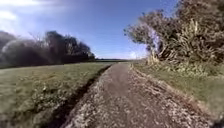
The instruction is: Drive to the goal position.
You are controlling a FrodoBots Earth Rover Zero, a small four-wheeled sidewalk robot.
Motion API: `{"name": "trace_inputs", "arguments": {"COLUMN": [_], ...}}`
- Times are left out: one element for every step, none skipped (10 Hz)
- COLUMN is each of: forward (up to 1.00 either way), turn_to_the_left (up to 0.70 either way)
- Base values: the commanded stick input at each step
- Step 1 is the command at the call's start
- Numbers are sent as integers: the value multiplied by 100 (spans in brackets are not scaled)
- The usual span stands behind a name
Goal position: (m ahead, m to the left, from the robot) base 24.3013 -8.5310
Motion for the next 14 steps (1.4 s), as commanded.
{"name": "trace_inputs", "arguments": {"forward": [85, 85, 85, 85, 85, 85, 85, 85, 85, 85, 85, 85, 85, 85], "turn_to_the_left": [-31, -16, 0, 0, 0, 0, 0, 0, 0, 0, 0, -5, -18, -32]}}
